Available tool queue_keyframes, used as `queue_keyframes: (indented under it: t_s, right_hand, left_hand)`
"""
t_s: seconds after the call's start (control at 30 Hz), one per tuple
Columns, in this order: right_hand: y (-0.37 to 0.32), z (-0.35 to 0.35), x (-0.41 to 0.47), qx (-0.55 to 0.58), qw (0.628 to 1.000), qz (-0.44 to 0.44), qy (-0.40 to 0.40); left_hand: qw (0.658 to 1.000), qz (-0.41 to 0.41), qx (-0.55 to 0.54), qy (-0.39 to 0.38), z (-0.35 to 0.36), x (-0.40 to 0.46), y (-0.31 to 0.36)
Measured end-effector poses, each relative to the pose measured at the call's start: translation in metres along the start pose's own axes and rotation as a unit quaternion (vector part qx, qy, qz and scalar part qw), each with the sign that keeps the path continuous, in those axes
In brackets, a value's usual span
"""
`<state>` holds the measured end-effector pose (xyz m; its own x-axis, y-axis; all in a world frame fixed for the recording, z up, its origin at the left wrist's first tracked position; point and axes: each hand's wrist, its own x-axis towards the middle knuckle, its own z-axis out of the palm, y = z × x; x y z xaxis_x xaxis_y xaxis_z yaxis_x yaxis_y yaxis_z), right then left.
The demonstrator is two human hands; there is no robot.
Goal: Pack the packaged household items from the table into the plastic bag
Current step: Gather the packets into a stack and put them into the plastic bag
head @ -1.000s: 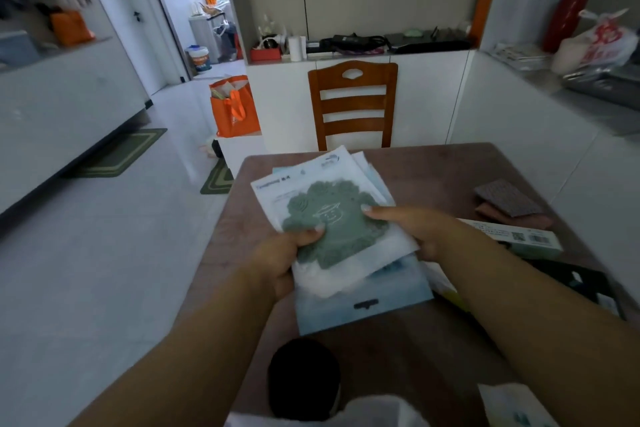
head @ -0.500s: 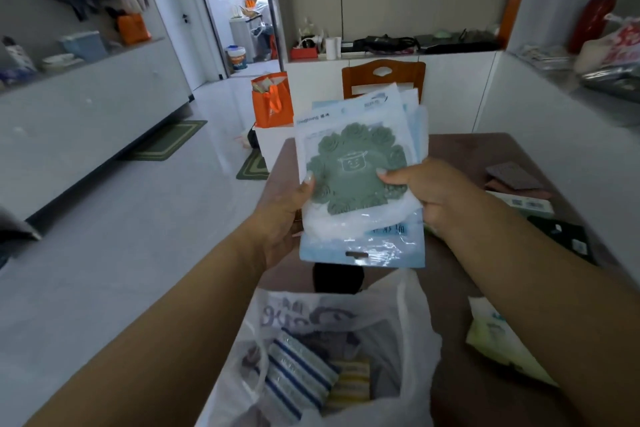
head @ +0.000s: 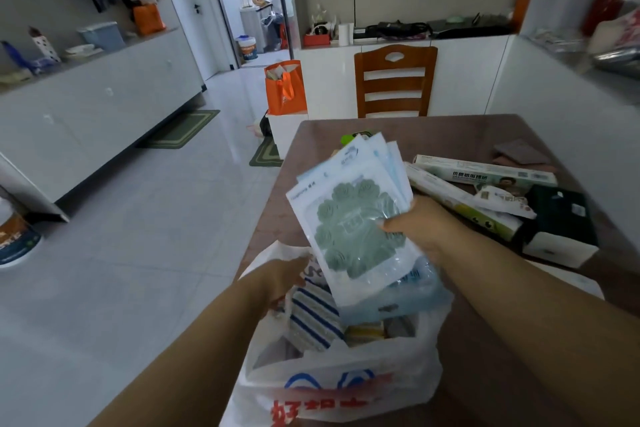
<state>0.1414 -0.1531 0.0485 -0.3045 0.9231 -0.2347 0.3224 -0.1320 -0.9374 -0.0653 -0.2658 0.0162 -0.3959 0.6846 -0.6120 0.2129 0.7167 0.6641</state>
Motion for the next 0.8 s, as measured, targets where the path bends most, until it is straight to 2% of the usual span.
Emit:
queue_keyframes:
  t_s: [0.17, 0.27, 0.43, 0.6, 0.73, 0.8]
  right_hand:
    - [0.011, -0.003, -0.006, -0.011, 0.997, 0.04, -0.066]
    - [0.013, -0.007, -0.007, -0.012, 0.994, 0.049, -0.097]
    - [0.021, 0.002, -0.005, 0.089, 0.992, 0.047, -0.076]
    - [0.013, 0.012, -0.004, 0.212, 0.975, 0.044, -0.041]
    - [0.01, 0.01, -0.004, 0.18, 0.982, 0.051, -0.034]
    - [0.015, 0.008, -0.004, 0.147, 0.986, 0.074, -0.039]
  left_hand:
    - [0.997, -0.033, -0.067, 0.003, 0.013, 0.007, -0.019]
    - [0.998, -0.029, -0.053, 0.012, 0.019, 0.009, -0.028]
    - [0.995, -0.095, -0.029, 0.027, 0.021, 0.01, -0.045]
    - [0.995, -0.053, -0.057, 0.066, 0.014, 0.019, -0.054]
    - [0.994, -0.068, -0.061, 0.068, 0.011, 0.014, -0.058]
    - [0.992, -0.047, -0.095, 0.061, 0.009, 0.013, -0.057]
